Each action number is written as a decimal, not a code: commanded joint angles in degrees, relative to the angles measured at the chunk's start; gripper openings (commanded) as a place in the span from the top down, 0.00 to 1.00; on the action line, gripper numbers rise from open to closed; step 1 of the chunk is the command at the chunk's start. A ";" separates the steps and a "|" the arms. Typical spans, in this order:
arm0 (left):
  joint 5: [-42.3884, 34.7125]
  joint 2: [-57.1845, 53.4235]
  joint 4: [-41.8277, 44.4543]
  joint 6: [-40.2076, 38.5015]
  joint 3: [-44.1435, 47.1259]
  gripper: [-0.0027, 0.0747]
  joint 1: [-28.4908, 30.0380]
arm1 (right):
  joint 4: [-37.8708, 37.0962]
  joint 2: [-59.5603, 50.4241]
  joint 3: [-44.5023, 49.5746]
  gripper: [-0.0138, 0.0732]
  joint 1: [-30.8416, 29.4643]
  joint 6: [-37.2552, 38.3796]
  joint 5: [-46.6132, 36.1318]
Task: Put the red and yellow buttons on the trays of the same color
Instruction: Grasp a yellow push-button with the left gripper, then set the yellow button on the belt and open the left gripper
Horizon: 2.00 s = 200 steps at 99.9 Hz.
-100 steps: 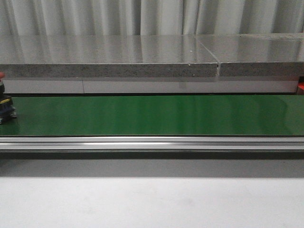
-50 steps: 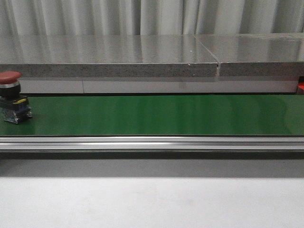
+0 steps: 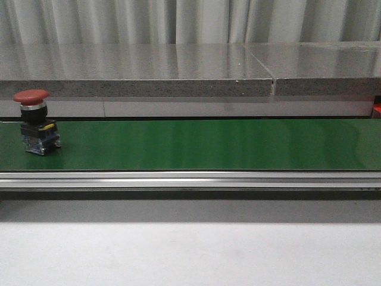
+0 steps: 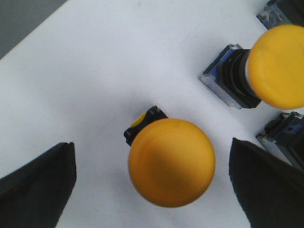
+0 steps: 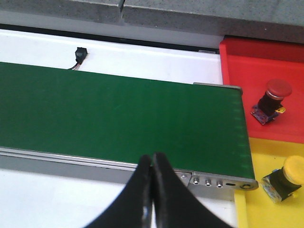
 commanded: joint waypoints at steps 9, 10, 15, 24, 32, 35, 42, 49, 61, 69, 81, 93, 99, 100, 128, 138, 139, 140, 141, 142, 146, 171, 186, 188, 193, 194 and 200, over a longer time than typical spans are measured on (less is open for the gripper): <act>-2.83 -2.27 -0.13 -0.64 -1.34 0.17 0.11 | 0.34 0.04 -1.60 0.92 0.07 -0.44 -3.92; -2.97 -2.27 -0.13 -0.64 -1.34 0.17 0.11 | 0.34 0.04 -1.60 0.92 0.07 -0.44 -3.92; -2.96 -2.27 -0.13 -0.64 -1.34 0.23 0.11 | 0.34 0.04 -1.60 0.92 0.07 -0.44 -3.92; -2.96 -2.27 -0.13 -0.64 -1.34 0.38 0.11 | 0.34 0.04 -1.60 0.92 0.07 -0.44 -3.92; -2.96 -2.38 -0.78 -0.64 -1.34 0.54 0.11 | 0.34 0.04 -1.60 0.92 0.07 -0.44 -3.92; -2.96 -2.51 -0.83 -0.64 -1.34 0.59 0.11 | 0.34 0.04 -1.60 0.92 0.07 -0.44 -3.92; -2.96 -3.01 -0.93 -0.64 -1.34 0.69 0.11 | 0.34 0.04 -1.60 0.92 0.07 -0.44 -3.92; -2.86 -4.09 -0.93 -0.64 -1.34 0.77 0.11 | 0.34 0.04 -1.60 0.92 0.07 -0.44 -3.92; -2.64 -7.00 -1.92 -0.64 -1.34 0.82 -0.01 | 0.34 0.04 -1.60 0.92 0.07 -0.44 -3.92; -2.29 -9.89 -2.17 -0.64 -1.34 0.82 -0.80 | 0.34 0.04 -1.60 0.92 0.07 -0.44 -3.92; -2.01 -15.00 -2.17 -0.64 -1.34 0.82 -3.17 | 0.34 0.04 -1.60 0.92 0.07 -0.44 -3.92; -1.38 -20.29 -2.17 -0.01 -1.34 0.82 -6.20 | 0.34 0.04 -1.60 0.92 0.07 -0.44 -3.92; -0.65 -22.85 -2.17 0.07 -1.34 0.82 -7.81 | 0.34 0.04 -1.60 0.92 0.07 -0.44 -3.92; -0.52 -23.12 -2.17 0.12 -1.34 0.82 -8.22 | 0.34 0.04 -1.60 0.92 0.07 -0.44 -3.92; 5.74 -26.47 -2.18 3.02 -3.96 0.82 -17.68 | 0.34 0.04 -1.60 0.92 0.07 -0.44 -3.92; 5.74 -26.12 -2.18 4.26 -4.17 0.82 -21.18 | 0.34 0.04 -1.60 0.92 0.07 -0.44 -3.92; 5.74 -26.12 -2.18 4.41 -4.17 0.82 -21.42 | 0.34 0.04 -1.60 0.92 0.07 -0.44 -3.92; 5.74 -25.98 -2.18 4.41 -4.17 0.82 -21.90 | 0.34 0.04 -1.60 0.92 0.07 -0.44 -3.92; 5.74 -25.98 -2.18 4.41 -4.17 0.82 -22.14 | 0.34 0.04 -1.60 0.92 0.07 -0.44 -3.92; 5.74 -25.82 -2.18 4.52 -4.17 0.82 -22.60 | 0.34 0.04 -1.60 0.92 0.07 -0.44 -3.92; 5.74 -25.34 -2.18 4.49 -4.27 0.82 -23.66 | 0.34 0.04 -1.60 0.92 0.07 -0.44 -3.92; 10.08 -18.97 -2.18 7.29 -6.71 0.82 -27.81 | 0.34 0.04 -1.60 0.92 0.07 -0.44 -3.92; 11.82 -14.68 -2.18 7.37 -9.88 0.82 -27.91 | 0.34 0.04 -1.60 0.92 0.07 -0.44 -3.92; 11.92 -14.21 -2.18 7.37 -10.10 0.82 -27.91 | 0.34 0.04 -1.60 0.92 0.07 -0.44 -3.92; 12.27 -13.27 -2.18 7.43 -10.91 0.82 -27.91 | 0.34 0.04 -1.60 0.92 0.07 -0.44 -3.92; 12.51 -13.15 -2.18 7.43 -11.02 0.82 -27.91 | 0.34 0.04 -1.60 0.92 0.07 -0.44 -3.92; 12.98 -12.14 -2.18 7.51 -11.57 0.82 -27.91 | 0.34 0.04 -1.60 0.92 0.07 -0.44 -3.92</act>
